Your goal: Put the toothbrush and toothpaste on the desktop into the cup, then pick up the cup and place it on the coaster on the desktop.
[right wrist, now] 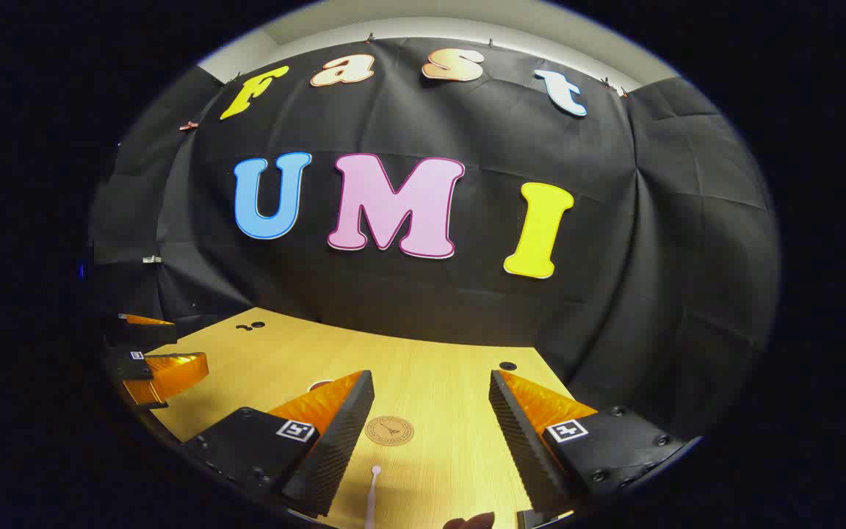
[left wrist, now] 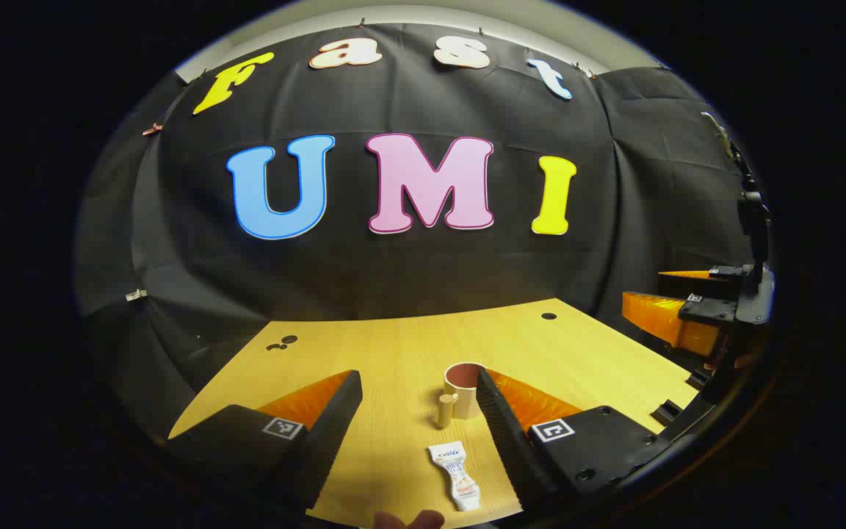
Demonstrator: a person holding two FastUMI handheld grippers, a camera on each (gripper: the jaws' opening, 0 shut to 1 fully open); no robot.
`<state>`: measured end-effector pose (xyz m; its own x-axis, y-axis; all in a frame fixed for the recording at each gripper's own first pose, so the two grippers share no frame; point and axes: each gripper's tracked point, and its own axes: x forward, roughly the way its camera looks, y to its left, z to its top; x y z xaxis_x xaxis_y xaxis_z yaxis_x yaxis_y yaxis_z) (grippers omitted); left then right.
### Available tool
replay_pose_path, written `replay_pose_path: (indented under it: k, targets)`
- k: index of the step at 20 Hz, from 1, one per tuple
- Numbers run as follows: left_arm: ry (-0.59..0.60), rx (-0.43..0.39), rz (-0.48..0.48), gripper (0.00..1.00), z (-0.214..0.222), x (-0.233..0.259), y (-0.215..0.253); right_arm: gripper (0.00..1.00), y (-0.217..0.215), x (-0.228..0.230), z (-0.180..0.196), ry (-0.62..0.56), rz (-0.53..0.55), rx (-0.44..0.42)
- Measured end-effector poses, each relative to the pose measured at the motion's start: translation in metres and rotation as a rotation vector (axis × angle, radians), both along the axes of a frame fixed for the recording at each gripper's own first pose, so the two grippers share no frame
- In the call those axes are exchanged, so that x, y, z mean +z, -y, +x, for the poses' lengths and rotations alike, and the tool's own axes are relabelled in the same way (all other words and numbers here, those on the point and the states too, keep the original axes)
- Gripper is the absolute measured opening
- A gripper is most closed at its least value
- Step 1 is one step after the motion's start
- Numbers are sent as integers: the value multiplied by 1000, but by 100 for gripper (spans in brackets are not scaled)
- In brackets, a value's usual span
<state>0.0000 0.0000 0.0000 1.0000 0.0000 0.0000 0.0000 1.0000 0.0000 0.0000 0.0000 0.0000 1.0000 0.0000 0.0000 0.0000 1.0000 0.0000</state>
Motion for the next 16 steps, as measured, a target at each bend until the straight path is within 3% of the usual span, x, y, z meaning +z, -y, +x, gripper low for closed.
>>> replay_pose_path:
  k: [16]
  targets:
    - [-56, -19, -13, 97, 9, -17, 26, 97, 10, -15, 7, -36, -2, 20]
